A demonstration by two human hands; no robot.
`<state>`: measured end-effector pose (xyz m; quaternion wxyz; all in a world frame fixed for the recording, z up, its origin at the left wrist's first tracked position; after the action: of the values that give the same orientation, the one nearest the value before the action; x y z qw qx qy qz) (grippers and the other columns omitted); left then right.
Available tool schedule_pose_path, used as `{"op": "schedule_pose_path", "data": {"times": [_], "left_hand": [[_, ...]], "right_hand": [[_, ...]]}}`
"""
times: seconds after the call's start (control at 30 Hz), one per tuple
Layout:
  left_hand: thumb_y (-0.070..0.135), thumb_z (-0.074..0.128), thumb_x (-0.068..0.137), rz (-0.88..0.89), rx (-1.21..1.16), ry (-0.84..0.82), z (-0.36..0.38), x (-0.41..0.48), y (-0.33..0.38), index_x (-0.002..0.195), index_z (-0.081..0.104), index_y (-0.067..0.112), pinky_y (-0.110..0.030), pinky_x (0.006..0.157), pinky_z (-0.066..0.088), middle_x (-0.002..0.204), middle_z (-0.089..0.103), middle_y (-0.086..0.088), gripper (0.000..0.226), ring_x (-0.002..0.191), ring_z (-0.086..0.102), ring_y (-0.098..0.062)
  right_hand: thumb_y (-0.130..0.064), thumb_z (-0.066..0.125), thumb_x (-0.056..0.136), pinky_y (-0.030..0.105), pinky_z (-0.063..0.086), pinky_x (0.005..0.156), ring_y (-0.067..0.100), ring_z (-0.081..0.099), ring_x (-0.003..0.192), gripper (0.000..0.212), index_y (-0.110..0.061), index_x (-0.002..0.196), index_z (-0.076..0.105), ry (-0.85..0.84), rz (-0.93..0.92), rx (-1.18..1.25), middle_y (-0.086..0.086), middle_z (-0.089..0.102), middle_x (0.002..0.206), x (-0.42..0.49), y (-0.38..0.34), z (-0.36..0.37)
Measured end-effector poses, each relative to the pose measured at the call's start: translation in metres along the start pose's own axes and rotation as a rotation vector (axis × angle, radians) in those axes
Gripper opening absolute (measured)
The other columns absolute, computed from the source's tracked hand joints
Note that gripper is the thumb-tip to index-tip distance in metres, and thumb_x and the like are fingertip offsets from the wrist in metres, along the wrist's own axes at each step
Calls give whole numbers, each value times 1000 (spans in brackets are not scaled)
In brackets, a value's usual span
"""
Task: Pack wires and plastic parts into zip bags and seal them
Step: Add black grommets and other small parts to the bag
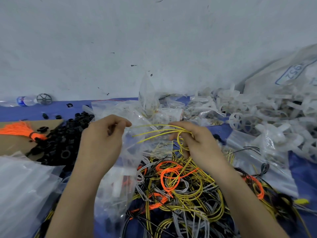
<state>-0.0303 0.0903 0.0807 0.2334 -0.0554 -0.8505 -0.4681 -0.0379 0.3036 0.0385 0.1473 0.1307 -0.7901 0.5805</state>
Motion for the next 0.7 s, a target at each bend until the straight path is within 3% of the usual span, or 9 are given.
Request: {"op": "schedule_pose_path", "data": {"times": [0.07,0.13,0.23,0.33,0.4,0.47,0.6,0.7], "left_hand": [[17,51,94,-21,-27,57,-8,1,-5,76,66,33,-28,56,41,57,56,1,29,58,54,-22],[18,50,95,-38,-68,78,-13,1,-7,78,66,37,-28,51,38,60,54,-4,31,53,48,-21],[16,50,95,-44,-89,58,-12,0,-6,79,67,39,-28,53,40,56,51,-1,33,48,44,-12],[15,51,94,-31,-90,36,-8,-2,-2,80,69,37,-28,57,42,52,51,5,31,49,45,-13],[15,52,94,-27,-86,22,-6,-2,-1,80,69,38,-28,61,44,52,52,8,32,52,47,-14],[14,52,94,-28,-85,11,-5,-2,0,80,69,39,-29,66,45,51,54,12,33,57,50,-13],[14,52,94,-29,-83,4,-4,-1,0,80,69,39,-29,65,43,49,55,20,33,56,49,-12],[14,52,94,-36,-104,6,-6,-1,-1,80,69,39,-27,64,40,49,55,20,33,54,48,-8]], "right_hand": [[5,34,97,16,32,41,4,37,39,43,-26,106,63,130,-11,119,-5,62,66,2,0,-12],[5,35,96,12,29,42,2,34,39,40,-22,104,64,177,-48,142,-8,47,54,4,0,-26],[1,43,94,9,27,44,2,37,41,33,-23,99,66,-114,-124,-163,-16,46,51,0,-6,-18],[-8,54,90,14,41,60,-10,57,68,31,-31,102,70,-447,-104,-625,-26,63,76,-9,4,21],[-11,52,90,30,47,84,7,59,101,35,-35,110,68,-564,-63,-833,-12,64,110,-15,19,46],[-11,50,91,35,45,90,22,52,113,37,-36,114,65,-590,-29,-930,-1,55,121,-18,30,60],[-10,58,86,30,40,89,19,46,108,24,-24,104,67,-543,-80,-847,-1,49,107,-14,27,54],[1,59,82,13,36,77,10,48,90,21,-16,93,66,-417,-98,-570,-7,51,93,-7,11,35]]}}
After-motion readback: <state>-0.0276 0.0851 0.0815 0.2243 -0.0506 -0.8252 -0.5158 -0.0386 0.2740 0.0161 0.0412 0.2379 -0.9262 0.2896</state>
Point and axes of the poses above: each hand's wrist, its own x-axis towards the middle knuckle, its own z-axis out of the palm, y = z × x, the point moved 5 cm from there along x, towards the middle knuckle
